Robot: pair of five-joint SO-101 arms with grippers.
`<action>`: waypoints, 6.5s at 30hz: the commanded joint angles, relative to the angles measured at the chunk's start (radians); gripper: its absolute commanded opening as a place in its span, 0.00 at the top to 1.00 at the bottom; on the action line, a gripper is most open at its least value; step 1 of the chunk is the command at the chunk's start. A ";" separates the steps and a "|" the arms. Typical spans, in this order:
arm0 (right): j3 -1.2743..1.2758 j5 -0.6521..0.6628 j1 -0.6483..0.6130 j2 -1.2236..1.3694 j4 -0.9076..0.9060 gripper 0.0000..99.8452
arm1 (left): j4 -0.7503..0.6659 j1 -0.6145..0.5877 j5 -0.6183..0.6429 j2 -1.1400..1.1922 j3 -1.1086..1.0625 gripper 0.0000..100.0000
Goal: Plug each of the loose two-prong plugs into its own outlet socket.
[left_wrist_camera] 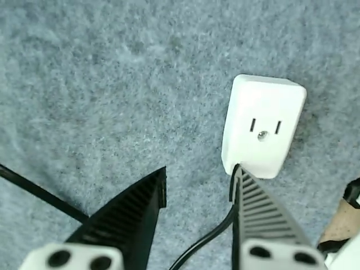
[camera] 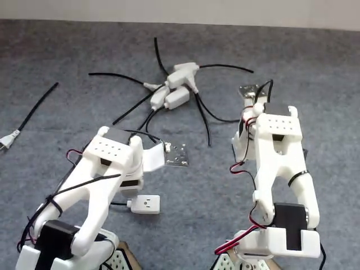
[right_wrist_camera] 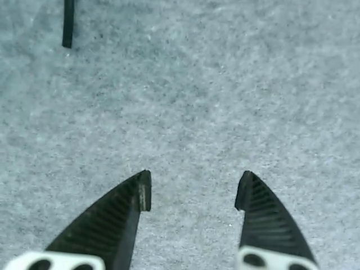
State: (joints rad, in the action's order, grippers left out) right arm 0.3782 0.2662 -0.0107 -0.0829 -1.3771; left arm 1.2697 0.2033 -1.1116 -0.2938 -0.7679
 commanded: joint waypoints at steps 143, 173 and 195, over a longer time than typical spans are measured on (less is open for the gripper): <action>0.105 0.000 -0.147 -0.048 0.050 0.76 | 0.319 -0.997 0.466 1.225 1.883 0.80; 0.105 0.002 -0.147 -0.048 0.047 0.76 | 0.433 -1.066 0.347 1.546 2.127 0.94; 0.108 0.003 -0.147 -0.048 0.033 0.76 | 0.416 -1.018 0.287 1.540 2.132 0.75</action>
State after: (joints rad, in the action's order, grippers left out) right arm 0.4856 0.2662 -0.1504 -0.0844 -1.3341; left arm 1.7223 -0.8124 -0.8232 1.2482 1.3617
